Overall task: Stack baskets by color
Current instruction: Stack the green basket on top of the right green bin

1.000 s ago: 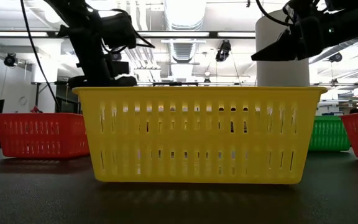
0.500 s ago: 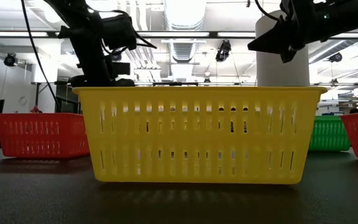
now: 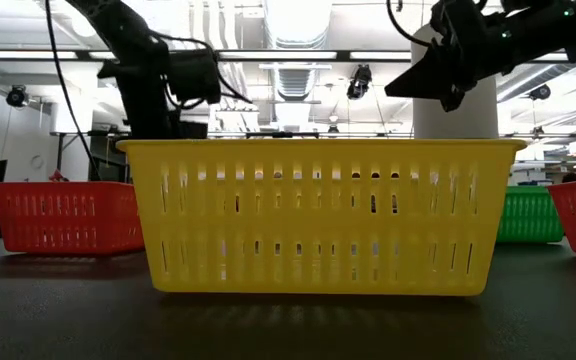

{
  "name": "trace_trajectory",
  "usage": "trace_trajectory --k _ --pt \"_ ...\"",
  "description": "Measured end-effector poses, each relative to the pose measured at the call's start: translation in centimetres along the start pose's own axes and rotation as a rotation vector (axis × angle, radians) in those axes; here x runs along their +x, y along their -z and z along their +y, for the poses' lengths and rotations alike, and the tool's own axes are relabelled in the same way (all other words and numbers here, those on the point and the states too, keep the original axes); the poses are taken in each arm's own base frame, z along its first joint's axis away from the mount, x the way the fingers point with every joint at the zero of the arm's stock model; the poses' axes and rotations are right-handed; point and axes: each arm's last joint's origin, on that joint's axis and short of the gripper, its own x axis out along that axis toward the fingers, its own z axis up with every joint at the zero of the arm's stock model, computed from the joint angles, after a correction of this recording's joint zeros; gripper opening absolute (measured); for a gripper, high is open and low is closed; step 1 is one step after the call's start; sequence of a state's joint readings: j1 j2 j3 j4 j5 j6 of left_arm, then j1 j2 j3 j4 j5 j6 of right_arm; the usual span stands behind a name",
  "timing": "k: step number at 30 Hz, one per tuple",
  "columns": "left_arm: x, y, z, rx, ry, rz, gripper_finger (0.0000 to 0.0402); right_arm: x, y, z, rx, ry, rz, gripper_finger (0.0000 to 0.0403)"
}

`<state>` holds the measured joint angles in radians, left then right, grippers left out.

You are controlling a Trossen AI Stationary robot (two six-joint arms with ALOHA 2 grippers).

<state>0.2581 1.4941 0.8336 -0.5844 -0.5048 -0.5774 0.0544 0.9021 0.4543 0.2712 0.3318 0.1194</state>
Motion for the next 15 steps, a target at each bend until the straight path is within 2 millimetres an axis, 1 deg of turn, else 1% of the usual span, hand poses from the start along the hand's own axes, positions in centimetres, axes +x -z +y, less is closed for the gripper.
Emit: trace_trajectory --k 6,10,12,15 --pt "1.2 0.2 -0.2 -0.009 -0.027 0.034 0.0132 0.7 -0.3 0.3 -0.032 0.0 0.018 0.0009" --pt "1.4 0.3 -0.4 -0.008 -0.026 0.034 0.0132 0.9 -0.3 0.4 -0.044 -0.001 0.022 0.0009" --pt "1.5 0.3 -0.3 -0.008 -0.028 0.035 0.0126 1.0 -0.3 0.4 -0.051 -0.013 0.025 0.0009" --pt "1.5 0.3 -0.3 -0.008 -0.028 0.035 0.0106 1.0 -0.4 0.4 -0.066 -0.016 0.023 0.0009"
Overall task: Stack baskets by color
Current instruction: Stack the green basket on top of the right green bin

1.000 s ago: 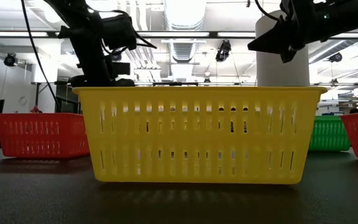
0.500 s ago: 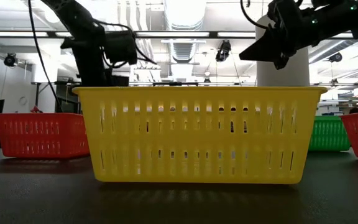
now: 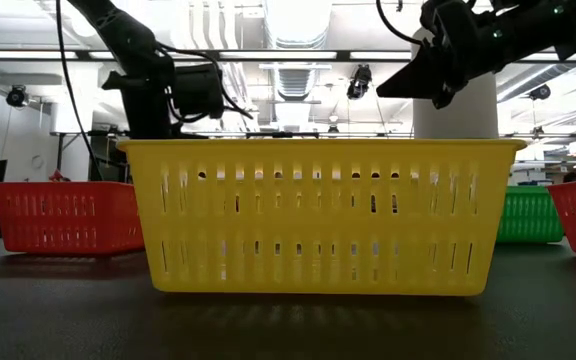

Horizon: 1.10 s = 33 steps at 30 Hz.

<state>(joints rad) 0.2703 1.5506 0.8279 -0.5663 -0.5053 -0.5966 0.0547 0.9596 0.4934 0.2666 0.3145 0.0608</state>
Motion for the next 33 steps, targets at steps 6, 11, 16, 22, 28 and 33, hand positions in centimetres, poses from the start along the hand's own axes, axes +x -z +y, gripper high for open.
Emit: trace_trajectory --k 6,11,16,22,28,33 --pt "0.0 0.0 0.0 -0.003 0.002 -0.006 0.0041 0.0 0.0 0.0 -0.01 -0.002 0.002 0.0009" --pt "-0.2 -0.1 0.0 0.031 -0.041 -0.04 0.0005 0.0 0.1 0.0 -0.022 -0.003 0.003 0.0009" --pt "-1.8 -0.2 -0.5 0.158 -0.074 -0.128 0.0001 0.1 -0.8 0.1 -0.047 -0.01 -0.012 0.0018" --pt "-5.7 -0.5 -0.8 0.282 -0.024 -0.261 0.0 0.1 -2.9 0.3 -0.085 -0.012 0.011 0.0081" --pt "-10.9 -1.2 -1.5 0.329 0.164 -0.429 0.0 0.3 -5.2 0.6 -0.133 -0.013 0.038 0.0146" --pt "-13.2 -1.4 -2.9 0.381 0.244 -0.582 0.0 1.7 -6.5 1.1 -0.19 -0.015 0.042 0.0175"
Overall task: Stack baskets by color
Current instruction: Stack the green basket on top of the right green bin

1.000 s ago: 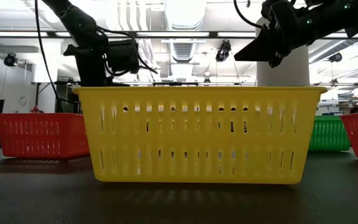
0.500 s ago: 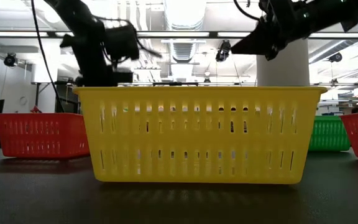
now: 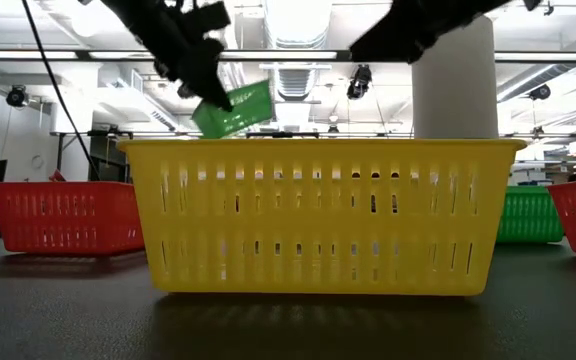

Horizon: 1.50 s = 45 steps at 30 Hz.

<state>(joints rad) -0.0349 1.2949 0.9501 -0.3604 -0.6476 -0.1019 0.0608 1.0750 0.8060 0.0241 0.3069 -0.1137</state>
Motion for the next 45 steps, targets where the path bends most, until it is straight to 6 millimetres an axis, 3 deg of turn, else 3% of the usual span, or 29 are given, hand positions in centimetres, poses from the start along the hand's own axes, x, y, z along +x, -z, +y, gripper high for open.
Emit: trace_trajectory --k 11,17,27,32,40,45 --pt "0.4 -0.2 -1.4 0.004 0.079 -0.034 0.0 3.4 -4.5 0.5 -0.177 -0.02 0.12 0.0184" --pt "0.9 0.2 -1.9 0.013 0.113 -0.006 0.0 6.1 -5.7 1.2 -0.287 -0.033 0.156 0.0184" --pt "0.8 -0.1 -2.0 0.009 0.162 -0.008 0.0 8.8 -5.9 -0.1 -0.425 -0.007 0.188 0.0185" --pt "1.0 0.1 -2.1 0.017 0.167 0.006 0.0 9.7 -6.2 -1.1 -0.369 -0.09 0.149 0.0185" --pt "1.0 0.1 -2.2 0.024 0.176 0.006 0.0 12.1 -4.5 -0.7 -0.323 -0.166 0.201 0.0185" --pt "0.9 0.2 -2.2 0.028 0.196 0.014 0.0 12.0 -4.7 -1.1 -0.329 -0.165 0.244 0.0181"
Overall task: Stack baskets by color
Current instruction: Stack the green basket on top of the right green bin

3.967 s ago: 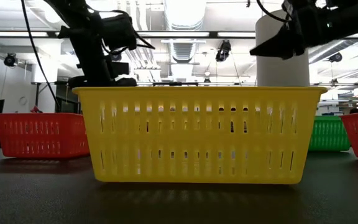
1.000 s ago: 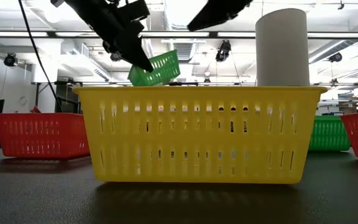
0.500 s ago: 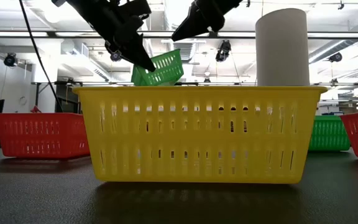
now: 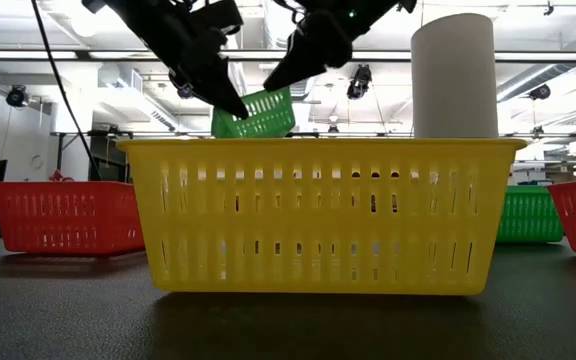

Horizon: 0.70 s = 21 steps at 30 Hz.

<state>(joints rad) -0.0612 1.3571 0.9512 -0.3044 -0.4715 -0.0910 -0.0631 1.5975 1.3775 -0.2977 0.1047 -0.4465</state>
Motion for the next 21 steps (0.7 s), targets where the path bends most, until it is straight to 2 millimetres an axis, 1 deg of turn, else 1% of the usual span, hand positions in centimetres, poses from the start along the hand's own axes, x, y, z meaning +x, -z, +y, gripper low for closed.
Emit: trace_trajectory --k 2,10,13,17,21 --pt "-0.01 0.0 -0.05 -0.001 0.018 0.001 0.0 -0.29 0.05 -0.28 0.002 -0.002 0.014 0.0175" --pt "-0.19 -0.09 -0.38 0.024 0.054 -0.002 0.0 -0.24 0.42 -0.56 -0.039 -0.011 0.035 0.0151" --pt "-0.31 -0.12 -0.66 0.032 0.063 -0.009 0.0 -0.22 0.65 -0.61 -0.032 -0.027 0.048 0.0143" --pt "-0.44 -0.13 -0.88 0.04 0.076 -0.014 0.0 -0.2 0.86 -0.43 -0.007 -0.089 0.043 0.0135" --pt "-0.46 -0.24 -0.88 0.039 0.077 -0.019 0.0 -0.2 0.89 -0.37 0.012 -0.096 0.045 0.0129"
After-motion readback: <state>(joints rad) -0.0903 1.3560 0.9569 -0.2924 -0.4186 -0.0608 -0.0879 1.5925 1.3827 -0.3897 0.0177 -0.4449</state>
